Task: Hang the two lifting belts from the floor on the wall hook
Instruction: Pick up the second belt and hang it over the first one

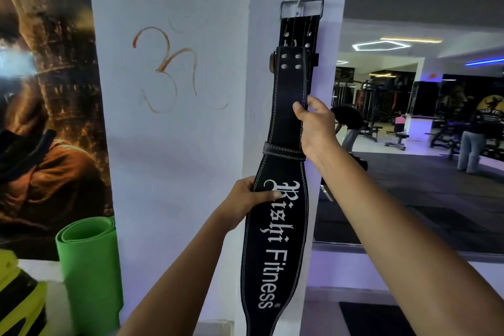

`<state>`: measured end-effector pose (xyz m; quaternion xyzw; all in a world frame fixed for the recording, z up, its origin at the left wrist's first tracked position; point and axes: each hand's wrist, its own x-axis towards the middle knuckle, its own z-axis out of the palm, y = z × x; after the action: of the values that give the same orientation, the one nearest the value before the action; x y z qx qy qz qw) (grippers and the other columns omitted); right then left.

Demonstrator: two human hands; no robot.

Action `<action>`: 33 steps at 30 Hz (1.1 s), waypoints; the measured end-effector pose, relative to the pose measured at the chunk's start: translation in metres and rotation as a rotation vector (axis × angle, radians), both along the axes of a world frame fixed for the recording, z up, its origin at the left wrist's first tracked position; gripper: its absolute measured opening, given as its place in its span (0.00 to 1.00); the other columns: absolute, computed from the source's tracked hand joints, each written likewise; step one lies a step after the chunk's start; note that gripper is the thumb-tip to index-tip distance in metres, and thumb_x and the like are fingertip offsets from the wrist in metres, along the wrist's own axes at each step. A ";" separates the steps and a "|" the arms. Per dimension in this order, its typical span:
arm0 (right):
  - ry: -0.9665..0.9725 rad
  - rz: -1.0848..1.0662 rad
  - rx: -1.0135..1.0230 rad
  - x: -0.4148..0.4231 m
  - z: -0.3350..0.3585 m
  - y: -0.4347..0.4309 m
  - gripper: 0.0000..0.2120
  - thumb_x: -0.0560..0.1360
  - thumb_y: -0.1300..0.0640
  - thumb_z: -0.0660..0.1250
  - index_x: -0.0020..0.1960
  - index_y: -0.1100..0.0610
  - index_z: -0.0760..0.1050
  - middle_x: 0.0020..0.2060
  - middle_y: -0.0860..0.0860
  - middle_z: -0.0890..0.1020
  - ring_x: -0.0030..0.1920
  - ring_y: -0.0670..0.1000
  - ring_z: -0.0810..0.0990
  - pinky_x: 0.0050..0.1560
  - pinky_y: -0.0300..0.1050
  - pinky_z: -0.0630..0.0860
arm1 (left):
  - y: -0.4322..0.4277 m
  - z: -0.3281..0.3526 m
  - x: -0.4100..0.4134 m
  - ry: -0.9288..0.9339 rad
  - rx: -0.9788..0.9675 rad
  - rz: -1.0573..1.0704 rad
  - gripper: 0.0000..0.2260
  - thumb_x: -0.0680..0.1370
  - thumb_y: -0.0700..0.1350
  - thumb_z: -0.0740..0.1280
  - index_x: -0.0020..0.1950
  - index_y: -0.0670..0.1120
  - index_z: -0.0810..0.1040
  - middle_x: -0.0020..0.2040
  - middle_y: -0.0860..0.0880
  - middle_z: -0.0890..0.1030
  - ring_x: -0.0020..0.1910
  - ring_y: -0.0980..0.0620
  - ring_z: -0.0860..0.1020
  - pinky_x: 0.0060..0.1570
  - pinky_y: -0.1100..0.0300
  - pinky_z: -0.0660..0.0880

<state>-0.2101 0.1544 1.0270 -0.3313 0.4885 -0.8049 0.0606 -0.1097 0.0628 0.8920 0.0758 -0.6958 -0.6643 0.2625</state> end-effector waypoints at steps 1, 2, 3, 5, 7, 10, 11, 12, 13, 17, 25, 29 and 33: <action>0.000 -0.007 0.002 0.001 0.001 0.002 0.15 0.75 0.66 0.64 0.61 0.61 0.74 0.51 0.51 0.79 0.54 0.48 0.76 0.63 0.42 0.72 | 0.002 -0.003 0.001 -0.006 0.002 -0.006 0.10 0.70 0.37 0.73 0.50 0.41 0.80 0.44 0.45 0.85 0.44 0.45 0.83 0.46 0.54 0.81; 0.002 -0.005 -0.001 0.001 0.001 0.005 0.15 0.75 0.67 0.64 0.61 0.62 0.75 0.49 0.50 0.79 0.53 0.48 0.76 0.59 0.39 0.73 | 0.004 -0.010 0.003 -0.024 -0.010 -0.014 0.11 0.70 0.36 0.73 0.51 0.41 0.80 0.44 0.46 0.85 0.44 0.46 0.83 0.46 0.56 0.80; 0.007 0.001 -0.007 0.002 0.001 0.008 0.14 0.75 0.67 0.64 0.60 0.62 0.75 0.47 0.48 0.79 0.51 0.47 0.76 0.55 0.36 0.73 | 0.007 -0.023 0.007 -0.059 -0.040 -0.020 0.11 0.70 0.36 0.73 0.51 0.40 0.80 0.44 0.46 0.85 0.45 0.46 0.83 0.45 0.58 0.80; 0.004 0.014 -0.023 0.003 0.001 0.014 0.13 0.75 0.68 0.63 0.59 0.63 0.75 0.43 0.46 0.79 0.49 0.47 0.75 0.53 0.34 0.72 | 0.010 -0.051 0.016 -0.150 -0.092 -0.043 0.12 0.70 0.35 0.73 0.53 0.39 0.81 0.46 0.46 0.85 0.47 0.46 0.83 0.46 0.61 0.79; -0.008 0.008 -0.017 0.004 0.000 0.019 0.14 0.75 0.68 0.63 0.60 0.63 0.74 0.45 0.48 0.79 0.52 0.48 0.74 0.53 0.35 0.72 | 0.010 -0.066 0.021 -0.198 -0.083 -0.045 0.13 0.70 0.34 0.73 0.54 0.39 0.81 0.49 0.45 0.85 0.49 0.46 0.83 0.47 0.60 0.79; -0.037 0.000 -0.022 0.005 0.003 0.022 0.18 0.75 0.67 0.64 0.64 0.62 0.72 0.57 0.54 0.78 0.60 0.50 0.73 0.67 0.45 0.69 | 0.009 -0.052 0.016 -0.181 -0.099 -0.036 0.14 0.69 0.33 0.73 0.54 0.38 0.81 0.49 0.45 0.85 0.48 0.47 0.84 0.48 0.60 0.79; -0.041 0.001 -0.029 0.006 0.005 0.024 0.18 0.75 0.67 0.64 0.64 0.62 0.72 0.57 0.53 0.79 0.60 0.50 0.73 0.68 0.45 0.67 | 0.010 -0.045 0.015 -0.168 -0.104 -0.037 0.14 0.69 0.33 0.73 0.54 0.38 0.81 0.48 0.46 0.85 0.47 0.48 0.84 0.48 0.60 0.79; -0.038 0.005 -0.036 0.007 0.007 0.025 0.16 0.75 0.67 0.64 0.63 0.62 0.73 0.52 0.51 0.80 0.58 0.49 0.74 0.68 0.45 0.67 | 0.011 -0.041 0.014 -0.155 -0.102 -0.035 0.14 0.69 0.33 0.73 0.53 0.39 0.81 0.47 0.47 0.85 0.47 0.48 0.84 0.47 0.60 0.80; -0.035 0.009 -0.040 0.008 0.009 0.027 0.15 0.75 0.67 0.63 0.61 0.62 0.74 0.47 0.49 0.80 0.55 0.49 0.74 0.68 0.46 0.68 | 0.011 -0.041 0.014 -0.146 -0.089 -0.028 0.14 0.69 0.33 0.73 0.53 0.38 0.81 0.47 0.46 0.85 0.47 0.48 0.84 0.48 0.59 0.80; -0.034 0.026 -0.028 0.011 0.004 0.031 0.09 0.75 0.67 0.63 0.47 0.54 0.76 0.42 0.46 0.79 0.52 0.48 0.75 0.69 0.51 0.68 | 0.012 -0.075 0.023 -0.207 -0.091 -0.008 0.14 0.69 0.34 0.73 0.55 0.37 0.80 0.51 0.42 0.84 0.51 0.44 0.83 0.55 0.52 0.79; -0.057 0.053 -0.074 0.010 0.004 0.033 0.13 0.74 0.67 0.64 0.59 0.60 0.74 0.48 0.51 0.79 0.53 0.49 0.75 0.69 0.52 0.68 | 0.026 -0.013 0.010 0.043 -0.036 0.101 0.12 0.72 0.41 0.72 0.53 0.37 0.80 0.47 0.41 0.85 0.44 0.45 0.84 0.48 0.54 0.81; -0.062 0.052 -0.088 0.011 -0.002 0.032 0.16 0.74 0.67 0.65 0.61 0.62 0.73 0.53 0.56 0.77 0.55 0.51 0.75 0.69 0.55 0.68 | 0.037 0.053 0.000 0.278 -0.001 0.164 0.05 0.75 0.43 0.68 0.44 0.41 0.77 0.36 0.47 0.81 0.34 0.52 0.80 0.40 0.60 0.79; -0.027 0.082 -0.111 0.007 0.007 0.037 0.12 0.74 0.69 0.63 0.57 0.61 0.75 0.46 0.52 0.80 0.51 0.50 0.76 0.68 0.53 0.69 | 0.041 0.073 -0.009 0.312 0.005 0.292 0.14 0.73 0.48 0.71 0.53 0.45 0.70 0.47 0.49 0.77 0.45 0.51 0.78 0.49 0.52 0.77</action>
<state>-0.2035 0.1915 1.0336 -0.3430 0.4281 -0.8321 0.0818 -0.1182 0.1041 0.9648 0.0726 -0.6265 -0.6247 0.4605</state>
